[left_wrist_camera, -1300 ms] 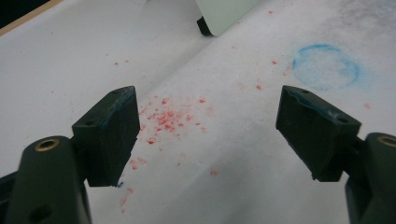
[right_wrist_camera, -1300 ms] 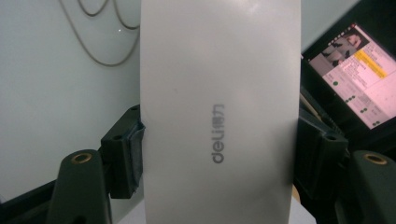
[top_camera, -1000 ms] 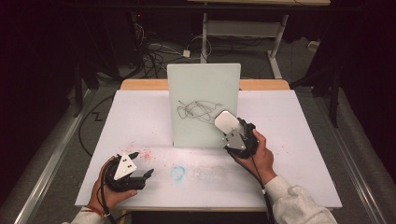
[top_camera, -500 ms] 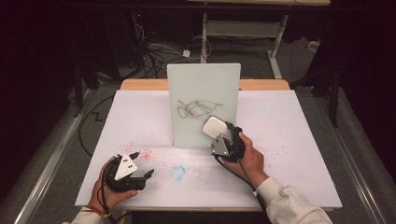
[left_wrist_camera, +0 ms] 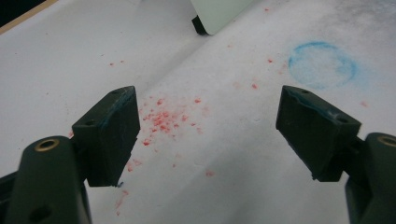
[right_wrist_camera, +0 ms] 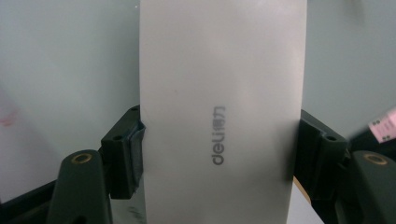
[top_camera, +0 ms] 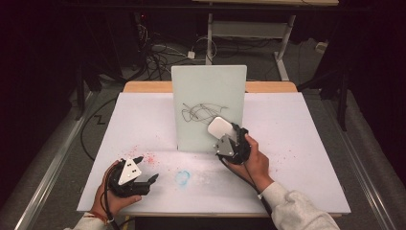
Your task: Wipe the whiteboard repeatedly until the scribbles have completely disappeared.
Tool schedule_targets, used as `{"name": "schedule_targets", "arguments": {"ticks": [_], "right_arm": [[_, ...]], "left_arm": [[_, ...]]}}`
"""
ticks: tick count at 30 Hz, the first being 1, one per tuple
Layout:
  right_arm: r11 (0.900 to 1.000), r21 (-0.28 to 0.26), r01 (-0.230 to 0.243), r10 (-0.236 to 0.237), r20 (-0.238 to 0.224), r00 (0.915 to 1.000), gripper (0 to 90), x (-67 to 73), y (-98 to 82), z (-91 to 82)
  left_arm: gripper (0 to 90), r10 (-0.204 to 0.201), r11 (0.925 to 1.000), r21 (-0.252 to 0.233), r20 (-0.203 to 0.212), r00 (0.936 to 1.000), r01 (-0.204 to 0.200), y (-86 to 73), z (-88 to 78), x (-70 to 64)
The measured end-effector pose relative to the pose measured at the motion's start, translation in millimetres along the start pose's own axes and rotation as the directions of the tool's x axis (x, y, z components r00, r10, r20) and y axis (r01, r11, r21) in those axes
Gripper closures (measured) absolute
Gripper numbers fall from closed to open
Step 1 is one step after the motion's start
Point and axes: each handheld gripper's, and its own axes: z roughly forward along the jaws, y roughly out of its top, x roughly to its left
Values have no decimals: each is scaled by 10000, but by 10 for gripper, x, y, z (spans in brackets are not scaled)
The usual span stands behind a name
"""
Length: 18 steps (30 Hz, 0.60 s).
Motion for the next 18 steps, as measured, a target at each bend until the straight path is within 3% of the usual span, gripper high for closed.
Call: {"name": "schedule_targets", "arguments": {"ticks": [4,6,9,11,13,15,18], "right_arm": [[9987,-30,506,-507,-364,9981,309,166,52,13],[9978,-59,656,-658,-313,9973,309,206,63,21],[9978,-70,666,-668,-427,9969,309,184,65,18],[9977,-65,674,-676,-238,9974,309,131,58,14],[9990,-102,438,-437,83,9990,309,18,45,8],[9998,-136,-133,135,123,9998,309,-147,35,-2],[9946,-215,-1019,1029,516,9933,309,-390,21,-15]], "left_arm": [[211,-120,9999,84,71,9999,120,-8,3,-4],[211,-102,9999,81,74,9999,101,-7,4,-6],[211,5,10000,10,26,10000,-5,-5,0,6],[211,-129,9999,73,63,9999,128,-9,-4,0],[211,-18,10000,-30,8,10000,18,-6,-7,7],[210,-148,9999,47,52,9999,148,-10,-6,2],[211,-155,9999,70,61,9999,154,-8,-1,-1]]}}
